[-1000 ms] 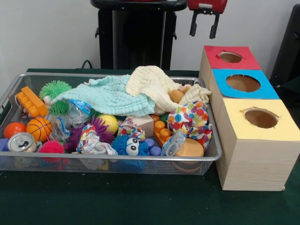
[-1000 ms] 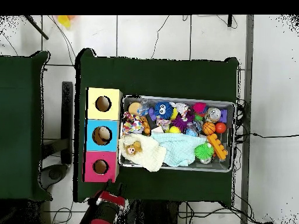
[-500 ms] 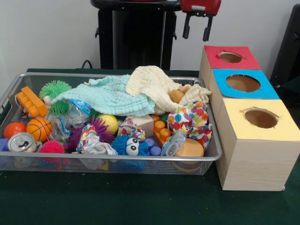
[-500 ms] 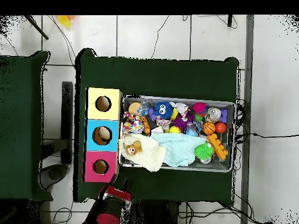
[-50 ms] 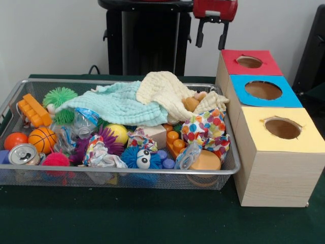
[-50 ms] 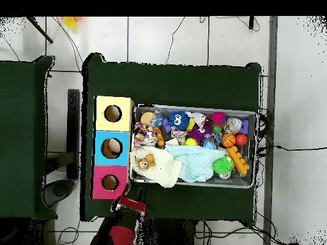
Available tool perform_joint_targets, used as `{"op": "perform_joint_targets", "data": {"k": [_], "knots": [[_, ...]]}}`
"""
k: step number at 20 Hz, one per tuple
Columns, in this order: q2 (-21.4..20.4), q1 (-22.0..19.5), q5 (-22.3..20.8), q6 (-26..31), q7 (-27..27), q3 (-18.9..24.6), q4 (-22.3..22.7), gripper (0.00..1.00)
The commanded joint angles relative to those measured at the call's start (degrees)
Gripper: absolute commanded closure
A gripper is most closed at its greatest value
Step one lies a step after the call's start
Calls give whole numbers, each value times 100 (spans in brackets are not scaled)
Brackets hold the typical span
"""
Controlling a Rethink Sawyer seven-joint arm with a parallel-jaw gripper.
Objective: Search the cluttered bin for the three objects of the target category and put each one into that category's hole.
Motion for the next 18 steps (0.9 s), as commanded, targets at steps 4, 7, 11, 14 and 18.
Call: {"op": "perform_joint_targets", "data": {"k": [4, 7, 11, 14, 18], "knots": [[212, -268, -277, -377, 662, 174, -1099, 0], [332, -336, -323, -422, 704, 199, -1162, 0], [517, -497, -489, -478, 739, 255, -1283, 0], [709, -562, -537, -563, 786, 277, -1372, 0], [802, -628, -617, -596, 820, 312, -1430, 0]]}}
